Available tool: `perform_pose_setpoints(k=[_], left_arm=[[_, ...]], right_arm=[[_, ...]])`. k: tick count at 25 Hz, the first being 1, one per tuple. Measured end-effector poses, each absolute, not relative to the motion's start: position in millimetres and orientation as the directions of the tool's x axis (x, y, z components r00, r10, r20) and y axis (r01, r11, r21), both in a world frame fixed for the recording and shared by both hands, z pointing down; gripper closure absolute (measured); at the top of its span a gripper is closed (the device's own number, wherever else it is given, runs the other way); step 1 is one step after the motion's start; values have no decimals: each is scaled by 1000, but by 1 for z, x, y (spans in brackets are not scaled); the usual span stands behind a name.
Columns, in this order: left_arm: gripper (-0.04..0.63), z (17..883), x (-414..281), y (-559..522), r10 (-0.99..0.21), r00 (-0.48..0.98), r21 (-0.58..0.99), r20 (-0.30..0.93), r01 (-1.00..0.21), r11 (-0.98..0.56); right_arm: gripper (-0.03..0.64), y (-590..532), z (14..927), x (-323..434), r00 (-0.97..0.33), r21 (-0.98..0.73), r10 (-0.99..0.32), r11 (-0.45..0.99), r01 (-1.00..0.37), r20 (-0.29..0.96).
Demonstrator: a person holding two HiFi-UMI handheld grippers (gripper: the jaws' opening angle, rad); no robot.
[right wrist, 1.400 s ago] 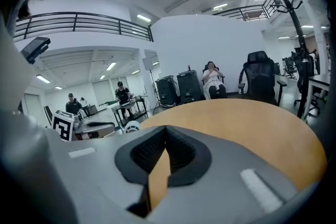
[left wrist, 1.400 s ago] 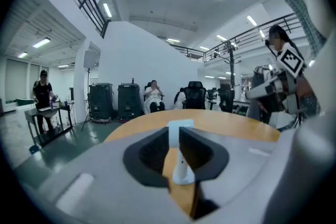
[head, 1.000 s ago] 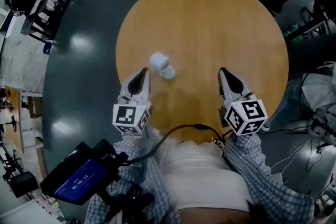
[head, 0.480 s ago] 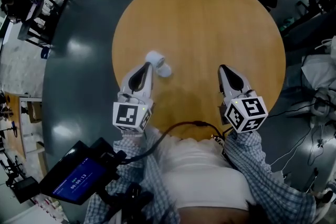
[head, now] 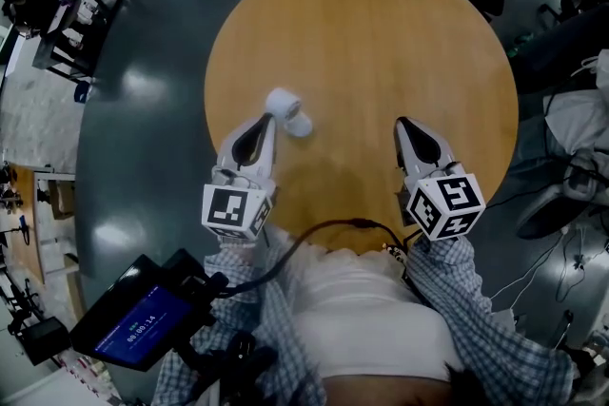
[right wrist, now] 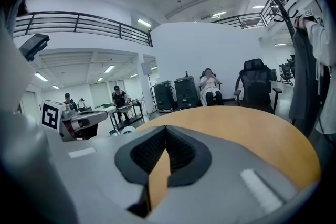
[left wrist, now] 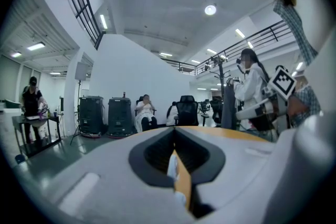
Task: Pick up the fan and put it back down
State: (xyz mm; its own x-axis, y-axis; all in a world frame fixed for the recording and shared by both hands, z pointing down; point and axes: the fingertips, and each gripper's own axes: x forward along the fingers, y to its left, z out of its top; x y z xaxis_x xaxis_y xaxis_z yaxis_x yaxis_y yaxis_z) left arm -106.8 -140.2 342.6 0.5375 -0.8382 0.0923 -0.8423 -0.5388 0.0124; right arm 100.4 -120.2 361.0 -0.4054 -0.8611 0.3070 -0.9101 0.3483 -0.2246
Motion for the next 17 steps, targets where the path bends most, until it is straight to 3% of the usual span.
perform_pose_setpoints(k=[17], left_arm=[[595, 346, -112, -143, -844, 525, 4, 107, -850, -527]], right_arm=[[614, -121, 360, 99, -405, -223, -861, 348, -910, 309]])
